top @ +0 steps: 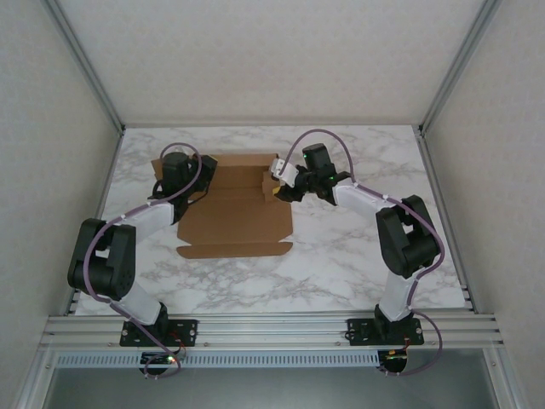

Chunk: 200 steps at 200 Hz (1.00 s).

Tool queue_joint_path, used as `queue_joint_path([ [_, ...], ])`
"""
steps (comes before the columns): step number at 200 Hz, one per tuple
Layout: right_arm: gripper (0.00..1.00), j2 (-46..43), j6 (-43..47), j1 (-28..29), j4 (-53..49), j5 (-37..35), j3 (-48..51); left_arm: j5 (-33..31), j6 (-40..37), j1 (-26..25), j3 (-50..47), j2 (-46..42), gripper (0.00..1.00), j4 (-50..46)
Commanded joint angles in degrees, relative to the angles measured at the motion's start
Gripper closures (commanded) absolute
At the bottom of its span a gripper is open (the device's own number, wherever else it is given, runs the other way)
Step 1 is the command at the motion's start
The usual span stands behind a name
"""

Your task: Fold the paper box

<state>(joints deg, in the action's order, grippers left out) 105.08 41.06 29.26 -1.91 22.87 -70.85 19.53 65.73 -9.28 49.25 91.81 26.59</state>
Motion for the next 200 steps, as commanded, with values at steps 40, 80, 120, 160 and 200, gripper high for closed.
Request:
queue_joint_path([
  [40, 0.54, -0.8, -11.6, 0.5, 8.6, -9.2, 3.0, 1.4, -2.0, -0.6, -3.9, -1.4, 1.0, -5.7],
  [80, 0.6, -3.6, -12.9, 1.1, 8.5, -1.1, 5.9, 1.1, -2.2, -0.6, -4.6, -2.0, 1.0, -5.8],
  [120, 0.61, -6.2, -12.8, 1.3, 6.5, -1.3, 8.3, -0.7, -4.2, -0.8, -5.2, -2.7, 1.0, -6.5],
  [160, 0.6, -8.5, -13.5, 1.3, 3.4, -1.7, 8.2, -1.9, -5.4, -0.8, -6.2, -3.1, 1.0, -8.6],
  [200, 0.6, -11.4, -12.7, 0.3, 1.7, 1.4, 8.9, -2.0, -5.6, -0.8, -6.2, -2.5, 1.0, -8.6],
])
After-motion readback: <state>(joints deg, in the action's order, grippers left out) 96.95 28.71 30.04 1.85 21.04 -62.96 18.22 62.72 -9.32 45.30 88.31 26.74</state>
